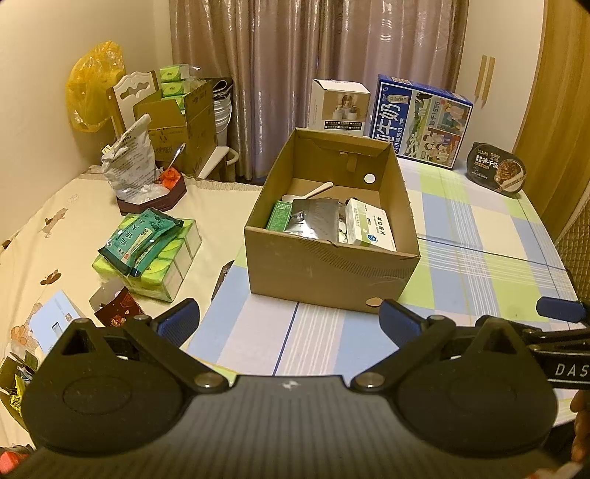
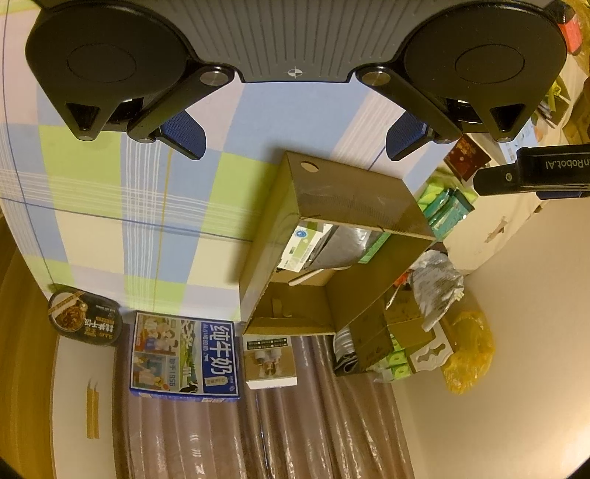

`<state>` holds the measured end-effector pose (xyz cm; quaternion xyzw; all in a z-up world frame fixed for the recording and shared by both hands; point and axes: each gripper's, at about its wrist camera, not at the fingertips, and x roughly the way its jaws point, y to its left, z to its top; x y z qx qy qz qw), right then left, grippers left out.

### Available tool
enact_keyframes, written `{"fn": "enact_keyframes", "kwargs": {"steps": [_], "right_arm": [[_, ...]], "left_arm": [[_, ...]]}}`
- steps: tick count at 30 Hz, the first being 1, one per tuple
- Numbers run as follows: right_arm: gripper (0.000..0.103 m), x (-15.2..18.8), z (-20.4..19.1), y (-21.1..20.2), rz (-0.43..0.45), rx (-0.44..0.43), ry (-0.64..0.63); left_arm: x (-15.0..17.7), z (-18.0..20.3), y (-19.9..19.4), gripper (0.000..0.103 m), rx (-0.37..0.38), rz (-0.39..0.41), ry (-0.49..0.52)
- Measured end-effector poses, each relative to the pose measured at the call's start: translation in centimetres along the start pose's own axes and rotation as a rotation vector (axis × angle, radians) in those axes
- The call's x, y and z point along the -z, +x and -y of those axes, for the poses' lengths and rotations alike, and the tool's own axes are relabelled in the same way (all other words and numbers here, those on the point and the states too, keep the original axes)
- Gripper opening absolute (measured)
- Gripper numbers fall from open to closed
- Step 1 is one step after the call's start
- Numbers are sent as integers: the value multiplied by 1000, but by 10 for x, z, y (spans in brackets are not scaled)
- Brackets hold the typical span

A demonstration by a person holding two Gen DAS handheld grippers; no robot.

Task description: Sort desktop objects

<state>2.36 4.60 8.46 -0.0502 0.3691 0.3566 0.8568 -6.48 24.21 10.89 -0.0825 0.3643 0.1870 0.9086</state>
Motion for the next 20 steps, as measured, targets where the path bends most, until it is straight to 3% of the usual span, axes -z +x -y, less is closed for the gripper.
{"fn": "enact_keyframes", "kwargs": {"steps": [20], "right_arm": [[101, 5, -2, 4, -15, 2, -6]], "left_arm": [[9, 0, 6, 102, 11, -15, -6]]}}
